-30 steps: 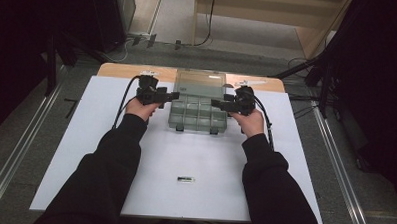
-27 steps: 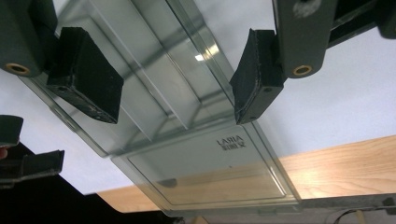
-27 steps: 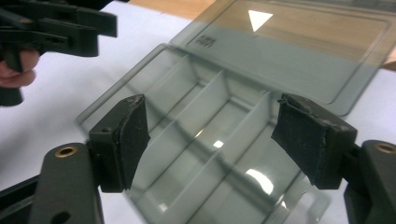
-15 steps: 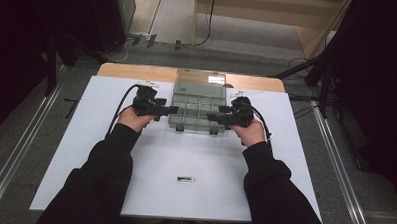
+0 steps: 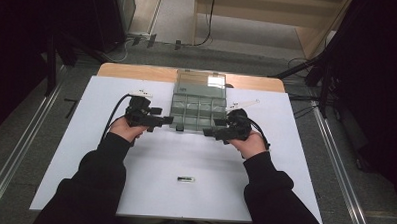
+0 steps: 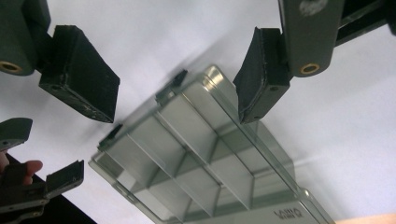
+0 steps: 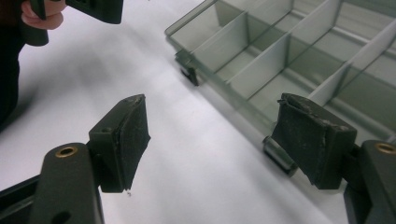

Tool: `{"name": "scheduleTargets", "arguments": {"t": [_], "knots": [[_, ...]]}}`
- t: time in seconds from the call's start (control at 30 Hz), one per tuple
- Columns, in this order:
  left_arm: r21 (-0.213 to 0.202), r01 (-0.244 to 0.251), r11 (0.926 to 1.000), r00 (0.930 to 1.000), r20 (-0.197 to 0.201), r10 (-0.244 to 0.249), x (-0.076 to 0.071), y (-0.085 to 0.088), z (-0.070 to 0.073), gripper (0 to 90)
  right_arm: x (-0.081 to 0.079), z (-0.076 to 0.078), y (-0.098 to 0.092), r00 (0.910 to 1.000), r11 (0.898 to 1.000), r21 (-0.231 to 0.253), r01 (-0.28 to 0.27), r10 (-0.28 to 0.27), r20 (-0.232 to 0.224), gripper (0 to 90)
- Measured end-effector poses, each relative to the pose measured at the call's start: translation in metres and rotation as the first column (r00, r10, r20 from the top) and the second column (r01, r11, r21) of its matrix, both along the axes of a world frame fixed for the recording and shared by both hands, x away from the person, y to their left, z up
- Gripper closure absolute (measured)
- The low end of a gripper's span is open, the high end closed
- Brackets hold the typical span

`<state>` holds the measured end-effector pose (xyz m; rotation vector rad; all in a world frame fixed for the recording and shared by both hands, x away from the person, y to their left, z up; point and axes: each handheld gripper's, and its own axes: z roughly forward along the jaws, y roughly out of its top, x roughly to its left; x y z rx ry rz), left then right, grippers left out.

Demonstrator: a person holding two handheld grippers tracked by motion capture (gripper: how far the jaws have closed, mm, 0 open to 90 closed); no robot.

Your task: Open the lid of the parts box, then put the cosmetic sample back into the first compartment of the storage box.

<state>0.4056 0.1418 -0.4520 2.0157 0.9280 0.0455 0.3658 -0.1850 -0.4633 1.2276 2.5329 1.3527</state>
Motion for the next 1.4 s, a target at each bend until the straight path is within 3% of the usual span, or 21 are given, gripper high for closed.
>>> {"name": "scheduleTargets", "arguments": {"t": [0.17,0.3,0.43,0.7,1.4], "knots": [[0.006,0.022,0.9997,0.9997,0.007,-0.022,-0.011,0.001,-0.002,29.6,-0.007,-0.001,0.002,0.9997,1.0,0.006,-0.023,0.023,-0.012,26.3],[-0.026,0.044,0.9987,0.999,-0.001,-0.044,-0.019,0.0,-0.005,29.6,-0.014,-0.005,0.004,0.9984,0.998,0.021,-0.051,0.052,-0.023,26.2],[-0.01,0.068,0.9976,0.9977,0.0,-0.068,-0.027,0.0,-0.008,29.6,-0.021,-0.008,0.007,0.9979,0.998,-0.003,-0.061,0.06,-0.023,26.2],[-0.015,0.074,0.9972,0.9973,0.009,-0.074,-0.042,0.007,-0.008,29.6,-0.038,-0.01,0.008,0.9958,0.996,-0.001,-0.088,0.088,-0.027,26.3],[-0.005,0.105,0.9944,0.9944,-0.013,-0.105,-0.069,0.024,-0.017,29.6,-0.065,-0.015,0.003,0.9929,0.994,0.0,-0.11,0.11,-0.045,26.7]]}}
